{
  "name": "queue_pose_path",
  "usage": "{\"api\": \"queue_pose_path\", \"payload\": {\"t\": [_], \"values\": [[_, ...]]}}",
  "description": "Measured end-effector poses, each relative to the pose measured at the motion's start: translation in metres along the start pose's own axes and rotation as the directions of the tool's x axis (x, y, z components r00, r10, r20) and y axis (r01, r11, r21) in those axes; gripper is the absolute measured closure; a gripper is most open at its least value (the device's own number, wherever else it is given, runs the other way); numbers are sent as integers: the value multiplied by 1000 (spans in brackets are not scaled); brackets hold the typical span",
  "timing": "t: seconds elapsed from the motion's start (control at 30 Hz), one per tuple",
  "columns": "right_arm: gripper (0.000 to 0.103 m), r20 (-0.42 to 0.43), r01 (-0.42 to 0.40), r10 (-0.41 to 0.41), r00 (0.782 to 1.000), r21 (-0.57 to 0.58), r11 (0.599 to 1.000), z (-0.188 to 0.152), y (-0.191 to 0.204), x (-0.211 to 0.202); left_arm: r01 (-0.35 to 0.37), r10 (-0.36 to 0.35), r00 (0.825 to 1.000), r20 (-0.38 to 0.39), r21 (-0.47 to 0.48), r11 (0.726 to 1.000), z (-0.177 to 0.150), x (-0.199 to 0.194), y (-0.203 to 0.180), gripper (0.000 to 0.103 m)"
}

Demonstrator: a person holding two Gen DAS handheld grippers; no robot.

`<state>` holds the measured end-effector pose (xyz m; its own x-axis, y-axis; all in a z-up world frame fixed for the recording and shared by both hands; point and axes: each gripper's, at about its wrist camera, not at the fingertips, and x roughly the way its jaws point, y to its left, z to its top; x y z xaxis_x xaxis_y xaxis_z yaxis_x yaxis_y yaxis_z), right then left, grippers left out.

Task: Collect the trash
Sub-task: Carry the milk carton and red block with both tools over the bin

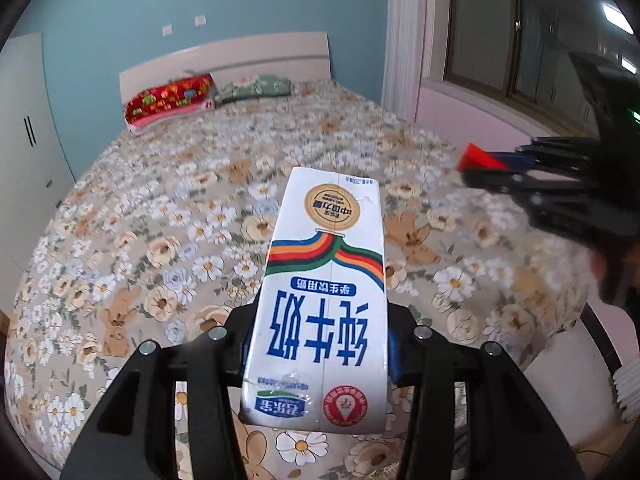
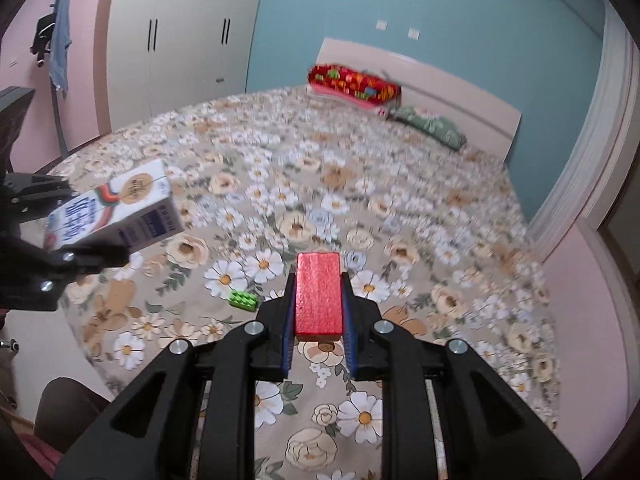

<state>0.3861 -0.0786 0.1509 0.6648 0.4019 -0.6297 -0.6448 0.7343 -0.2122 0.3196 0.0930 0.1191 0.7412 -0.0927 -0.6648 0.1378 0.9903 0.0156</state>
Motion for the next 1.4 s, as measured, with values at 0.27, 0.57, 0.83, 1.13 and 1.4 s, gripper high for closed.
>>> {"api": "queue_pose_path", "payload": {"t": [0.27, 0.57, 0.83, 1.13, 1.4], "values": [[82, 88, 16, -11, 996, -54, 998, 12, 30, -97, -48, 47, 993, 110, 6, 999, 12, -76, -19, 54], [82, 142, 31, -16, 990, -107, 994, 7, 58, -168, -74, 71, 981, 179, 14, 997, 7, -135, -38, 54], [82, 138, 4, 11, 990, -108, 994, -13, 72, -186, -87, 81, 984, 159, 32, 996, -12, -149, -48, 54], [82, 42, -60, 63, 997, -77, 995, -57, 84, -153, -54, 53, 997, 54, 17, 998, -64, -116, -47, 54], [82, -105, -132, 127, 986, -39, 990, -115, 104, -94, -1, -2, 996, -93, -34, 999, -125, -58, -45, 54]]}}
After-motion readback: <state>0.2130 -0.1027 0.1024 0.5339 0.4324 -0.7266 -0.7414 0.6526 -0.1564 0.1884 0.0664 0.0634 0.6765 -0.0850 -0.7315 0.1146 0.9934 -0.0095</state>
